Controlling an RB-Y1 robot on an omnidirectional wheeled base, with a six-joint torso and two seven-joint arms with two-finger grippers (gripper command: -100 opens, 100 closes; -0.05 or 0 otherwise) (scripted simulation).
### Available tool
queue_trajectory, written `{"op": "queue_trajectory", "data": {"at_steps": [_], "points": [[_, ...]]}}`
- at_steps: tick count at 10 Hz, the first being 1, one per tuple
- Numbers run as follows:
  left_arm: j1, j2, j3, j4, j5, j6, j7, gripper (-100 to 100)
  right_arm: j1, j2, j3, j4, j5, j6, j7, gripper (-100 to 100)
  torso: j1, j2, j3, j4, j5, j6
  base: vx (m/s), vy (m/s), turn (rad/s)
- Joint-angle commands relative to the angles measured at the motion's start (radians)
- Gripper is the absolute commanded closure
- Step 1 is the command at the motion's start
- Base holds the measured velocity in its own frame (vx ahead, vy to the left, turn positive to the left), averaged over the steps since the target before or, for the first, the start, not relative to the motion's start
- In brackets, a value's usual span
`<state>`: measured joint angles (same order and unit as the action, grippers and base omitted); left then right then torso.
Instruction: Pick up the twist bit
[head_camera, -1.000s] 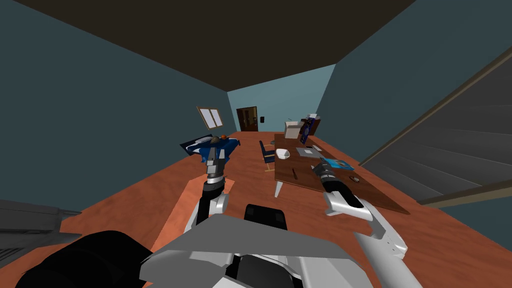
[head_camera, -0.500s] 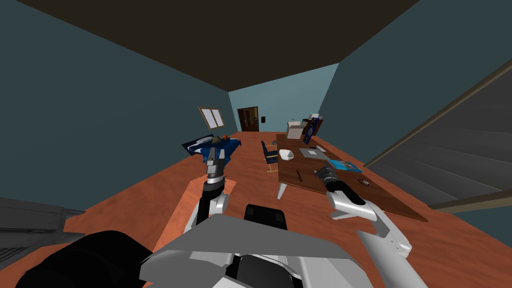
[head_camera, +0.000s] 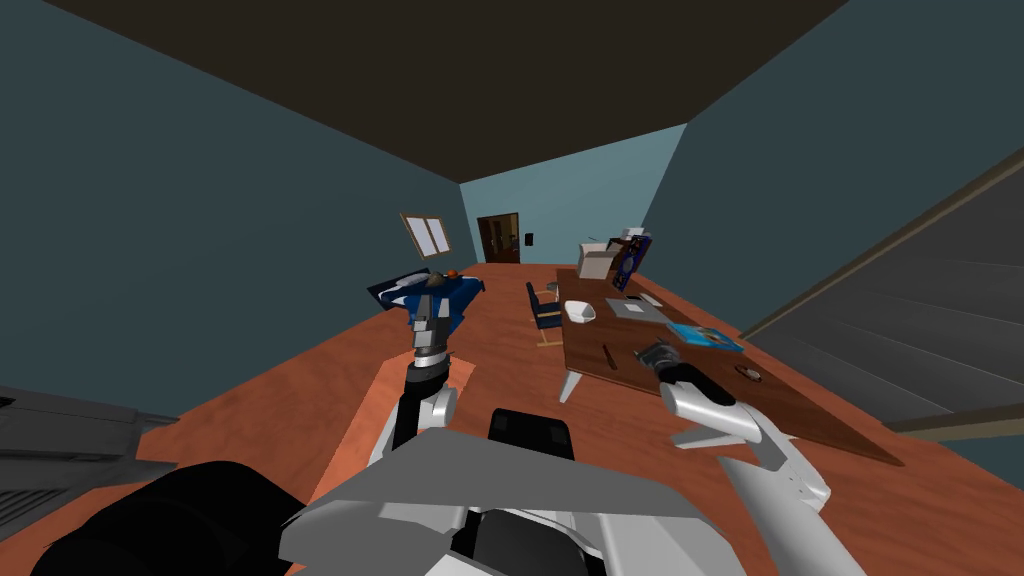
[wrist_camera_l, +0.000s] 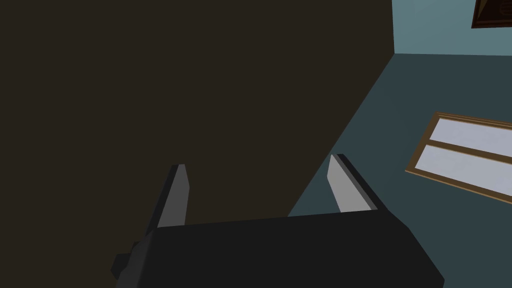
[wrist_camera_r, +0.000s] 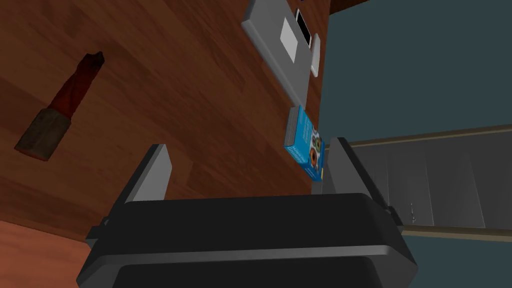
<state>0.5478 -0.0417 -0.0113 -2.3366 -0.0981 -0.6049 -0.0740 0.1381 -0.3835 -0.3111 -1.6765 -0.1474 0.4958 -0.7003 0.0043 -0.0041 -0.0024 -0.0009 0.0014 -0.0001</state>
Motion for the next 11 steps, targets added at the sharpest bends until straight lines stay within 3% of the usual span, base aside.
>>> {"op": "queue_trajectory", "data": {"at_steps": [1, 6, 11], "points": [[0.000, 0.000, 0.000, 0.000, 0.000, 0.000, 0.000, 0, -0.016, -0.027, -0.025, 0.050, -0.048, 0.050, -0.039, -100, 0.000, 0.000, 0.000, 0.000, 0.000, 0.000, 0.055, 0.099, 0.061], [0.000, 0.000, 0.000, 0.000, 0.000, 0.000, 0.000, 0, -0.042, -0.060, -0.067, 0.195, -0.121, 0.185, -0.100, -100, -0.001, -0.001, -0.001, 0.000, 0.000, 0.000, 0.063, 0.066, 0.046], [0.000, 0.000, 0.000, 0.000, 0.000, 0.000, 0.000, 0, -0.071, -0.112, -0.128, 0.337, -0.235, 0.332, -0.173, -100, -0.003, 0.000, 0.000, 0.000, -0.001, 0.000, 0.065, 0.033, 0.063]]}}
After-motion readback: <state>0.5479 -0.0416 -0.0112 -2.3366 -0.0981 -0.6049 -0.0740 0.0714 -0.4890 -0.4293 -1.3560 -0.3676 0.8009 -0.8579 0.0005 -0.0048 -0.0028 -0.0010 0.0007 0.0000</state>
